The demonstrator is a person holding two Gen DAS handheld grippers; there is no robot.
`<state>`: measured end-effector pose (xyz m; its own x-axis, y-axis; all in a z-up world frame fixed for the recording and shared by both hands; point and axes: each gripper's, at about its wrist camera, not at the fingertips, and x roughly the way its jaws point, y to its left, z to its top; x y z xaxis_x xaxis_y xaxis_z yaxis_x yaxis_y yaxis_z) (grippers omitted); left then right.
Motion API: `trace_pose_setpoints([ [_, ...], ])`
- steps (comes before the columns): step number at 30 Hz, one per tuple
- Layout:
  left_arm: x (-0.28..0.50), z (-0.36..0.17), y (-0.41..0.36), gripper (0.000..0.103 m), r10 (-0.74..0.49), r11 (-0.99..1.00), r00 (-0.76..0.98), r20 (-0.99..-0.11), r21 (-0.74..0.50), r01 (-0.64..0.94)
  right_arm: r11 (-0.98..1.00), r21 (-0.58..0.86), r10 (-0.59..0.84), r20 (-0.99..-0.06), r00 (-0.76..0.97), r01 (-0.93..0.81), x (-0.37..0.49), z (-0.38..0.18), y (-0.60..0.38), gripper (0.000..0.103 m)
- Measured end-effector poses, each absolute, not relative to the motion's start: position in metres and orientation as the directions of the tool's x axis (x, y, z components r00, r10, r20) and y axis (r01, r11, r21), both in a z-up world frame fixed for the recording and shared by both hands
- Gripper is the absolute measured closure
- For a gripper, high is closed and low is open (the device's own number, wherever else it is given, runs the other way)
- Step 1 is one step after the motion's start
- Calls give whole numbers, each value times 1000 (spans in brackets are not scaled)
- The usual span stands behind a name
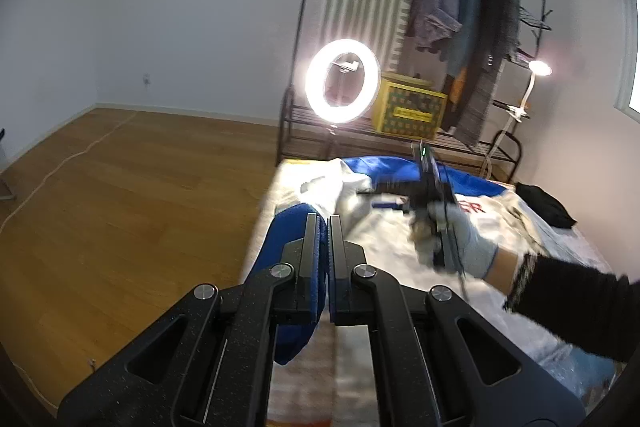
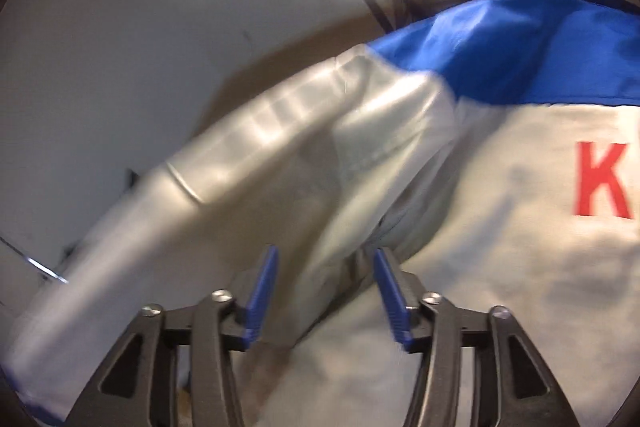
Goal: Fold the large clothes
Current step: 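Hold the cuff with the left tool while the right tool grasps the jacket side edge, then fold the jacket side edge inward toward the back center with the right tool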
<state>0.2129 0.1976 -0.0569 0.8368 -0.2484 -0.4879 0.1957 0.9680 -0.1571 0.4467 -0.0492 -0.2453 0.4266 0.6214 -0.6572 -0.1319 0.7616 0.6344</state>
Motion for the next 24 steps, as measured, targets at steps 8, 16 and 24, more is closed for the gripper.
trace_pose_setpoints([
  [8, 172, -87, 161, 102, -284, 958, 790, -544, -135, 251, 660, 745, 708, -572, 414, -99, 456, -216, -57, 26],
  [16, 142, -116, 130, 102, -329, 938, 731, -598, -117, 326, 746, 662, 640, -682, 354, -73, 472, -215, -24, 62],
  [24, 118, -139, 102, 102, -369, 915, 677, -637, -120, 385, 847, 514, 527, -778, 342, -137, 454, -195, -48, 102],
])
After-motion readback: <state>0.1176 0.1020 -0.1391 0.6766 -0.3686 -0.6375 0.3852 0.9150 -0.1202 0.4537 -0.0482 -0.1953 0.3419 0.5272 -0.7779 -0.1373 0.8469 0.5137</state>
